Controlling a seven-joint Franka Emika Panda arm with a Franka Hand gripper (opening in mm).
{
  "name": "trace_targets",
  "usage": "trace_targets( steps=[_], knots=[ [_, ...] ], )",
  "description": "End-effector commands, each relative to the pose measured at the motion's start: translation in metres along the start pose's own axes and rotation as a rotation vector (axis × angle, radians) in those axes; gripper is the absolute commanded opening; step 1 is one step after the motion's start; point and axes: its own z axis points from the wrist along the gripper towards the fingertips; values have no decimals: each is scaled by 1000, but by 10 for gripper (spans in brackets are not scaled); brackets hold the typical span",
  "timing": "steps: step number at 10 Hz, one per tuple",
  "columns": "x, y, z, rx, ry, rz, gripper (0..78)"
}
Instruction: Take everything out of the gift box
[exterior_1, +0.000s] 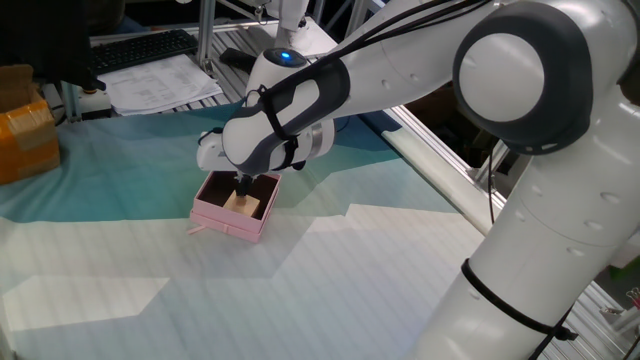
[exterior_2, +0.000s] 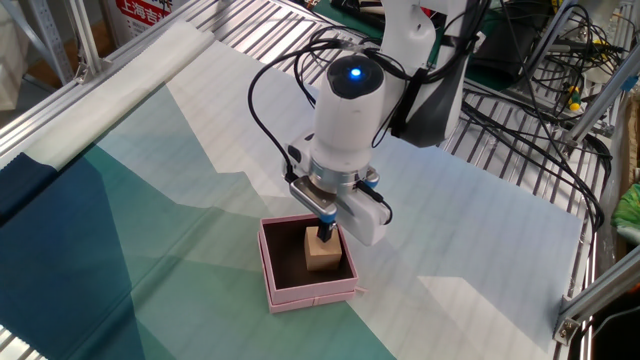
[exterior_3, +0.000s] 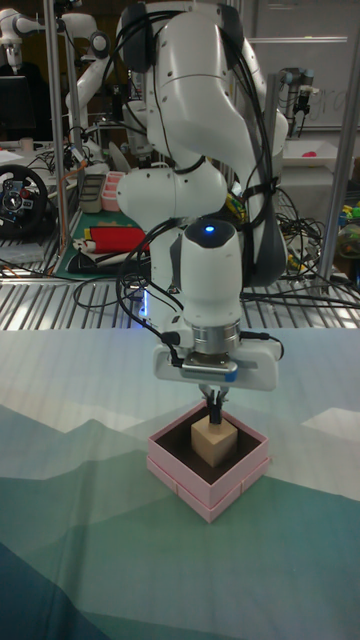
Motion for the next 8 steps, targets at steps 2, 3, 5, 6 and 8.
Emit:
trace_targets(
  steps=[2,3,5,6,8],
  knots=[
    [-1,-1,0,-3,-2,13,0],
    [-1,-1,0,-2,-1,19,0],
    [-1,-1,0,3,-3,25,0],
    [-1,-1,0,3,-3,25,775],
    [-1,-1,0,3,-3,25,775]
  ],
)
